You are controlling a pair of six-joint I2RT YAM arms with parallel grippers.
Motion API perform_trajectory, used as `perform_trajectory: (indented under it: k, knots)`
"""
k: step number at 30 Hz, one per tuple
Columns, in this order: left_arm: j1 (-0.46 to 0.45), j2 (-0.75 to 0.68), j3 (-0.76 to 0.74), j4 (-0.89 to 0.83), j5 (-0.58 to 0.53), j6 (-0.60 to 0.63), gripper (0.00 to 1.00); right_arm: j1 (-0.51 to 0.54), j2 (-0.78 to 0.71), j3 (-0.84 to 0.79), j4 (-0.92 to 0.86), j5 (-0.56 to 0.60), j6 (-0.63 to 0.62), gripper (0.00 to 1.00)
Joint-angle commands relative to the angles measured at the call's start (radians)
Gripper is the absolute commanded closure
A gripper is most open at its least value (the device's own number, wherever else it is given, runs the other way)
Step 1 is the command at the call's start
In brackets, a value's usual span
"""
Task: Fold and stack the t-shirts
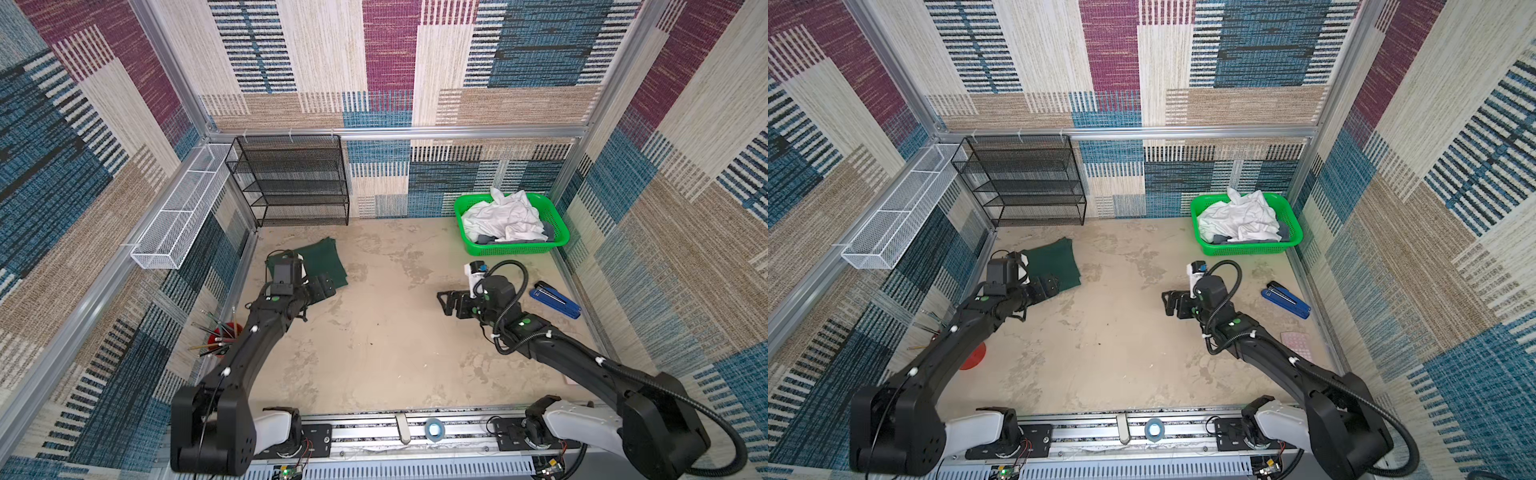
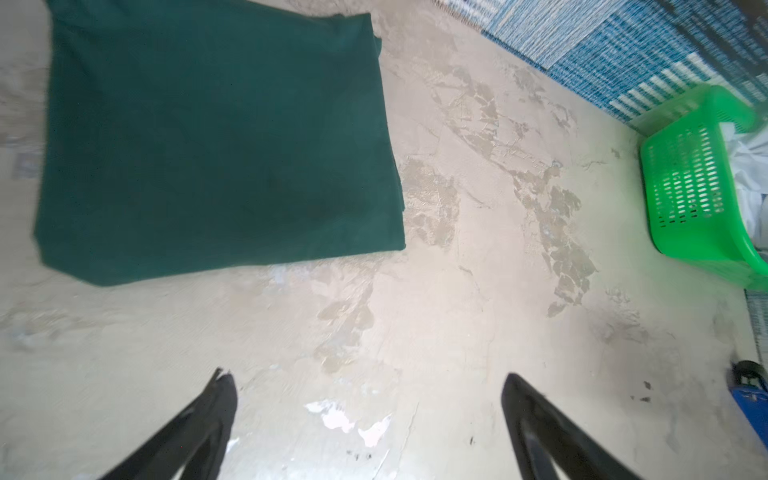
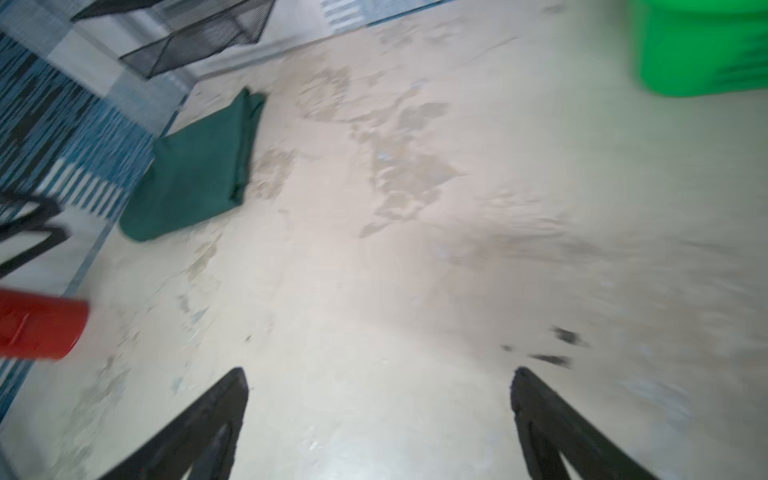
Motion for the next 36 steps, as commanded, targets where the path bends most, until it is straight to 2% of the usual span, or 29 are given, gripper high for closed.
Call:
perform_trajectory:
  k: [1, 5, 8, 10, 11, 12, 14, 18, 20, 24, 26, 28, 29, 30, 31, 32, 33, 34, 35, 36]
  knots:
    - [-0.009, -0.153, -0.116, -0.001, -0.184, 0.029, 0.0, -0.046, -0.093, -0.053, 0.098, 0.192, -0.026, 0.01]
    - [-0.01, -0.284, -0.206, 0.01, -0.347, 0.066, 0.0, -0.061, -0.179, -0.136, 0.212, 0.427, -0.146, 0.01]
    - [-0.009, -0.294, -0.254, 0.063, -0.475, 0.099, 0.0, -0.072, -0.227, -0.248, 0.374, 0.545, -0.231, 0.01]
    - [-0.008, -0.266, -0.298, 0.155, -0.525, 0.13, 0.0, -0.093, -0.226, -0.322, 0.487, 0.568, -0.278, 0.01]
    - [-0.004, -0.245, -0.276, 0.13, -0.542, 0.132, 0.01, -0.111, -0.211, -0.356, 0.537, 0.571, -0.296, 0.01]
    - [-0.007, -0.225, -0.278, 0.176, -0.552, 0.165, 0.01, -0.131, -0.193, -0.381, 0.57, 0.574, -0.298, 0.01]
    - [-0.007, -0.189, -0.332, 0.339, -0.539, 0.23, 0.01, -0.178, -0.152, -0.432, 0.658, 0.545, -0.284, 0.01]
    - [-0.004, -0.081, -0.512, 0.801, -0.519, 0.335, 0.0, -0.256, -0.087, -0.478, 0.81, 0.459, -0.295, 0.01]
    - [-0.004, -0.049, -0.497, 0.825, -0.465, 0.372, 0.0, -0.291, -0.052, -0.491, 0.905, 0.39, -0.296, 0.01]
    - [-0.003, 0.131, -0.476, 1.087, -0.452, 0.456, 0.0, -0.362, 0.104, -0.457, 1.068, 0.308, -0.298, 0.01]
    - [0.011, 0.231, -0.441, 1.12, -0.386, 0.442, 0.0, -0.379, 0.199, -0.422, 1.156, 0.285, -0.334, 0.01]
    - [0.012, 0.394, -0.445, 1.337, -0.365, 0.485, 0.0, -0.391, 0.277, -0.43, 1.287, 0.255, -0.368, 0.01]
    - [0.006, 0.397, -0.435, 1.303, -0.37, 0.49, 0.01, -0.407, 0.333, -0.444, 1.363, 0.227, -0.35, 0.01]
    - [0.016, 0.341, -0.407, 1.142, -0.342, 0.454, 0.01, -0.418, 0.377, -0.465, 1.468, 0.175, -0.361, 0.01]
    - [0.024, 0.336, -0.396, 1.13, -0.319, 0.453, 0.01, -0.418, 0.376, -0.475, 1.457, 0.119, -0.383, 0.01]
    - [0.025, 0.377, -0.409, 1.232, -0.323, 0.472, 0.01, -0.419, 0.397, -0.485, 1.487, 0.085, -0.393, 0.01]
    - [0.025, 0.39, -0.41, 1.247, -0.327, 0.478, 0.01, -0.419, 0.459, -0.491, 1.586, 0.082, -0.396, 0.01]
    - [0.026, 0.364, -0.399, 1.171, -0.32, 0.462, 0.01, -0.418, 0.471, -0.481, 1.584, 0.071, -0.4, 0.01]
    - [0.027, 0.351, -0.384, 1.124, -0.319, 0.455, 0.01, -0.419, 0.425, -0.435, 1.414, 0.032, -0.414, 0.01]
    - [0.028, 0.359, -0.388, 1.149, -0.322, 0.46, 0.01, -0.419, 0.429, -0.39, 1.337, -0.016, -0.44, 0.01]
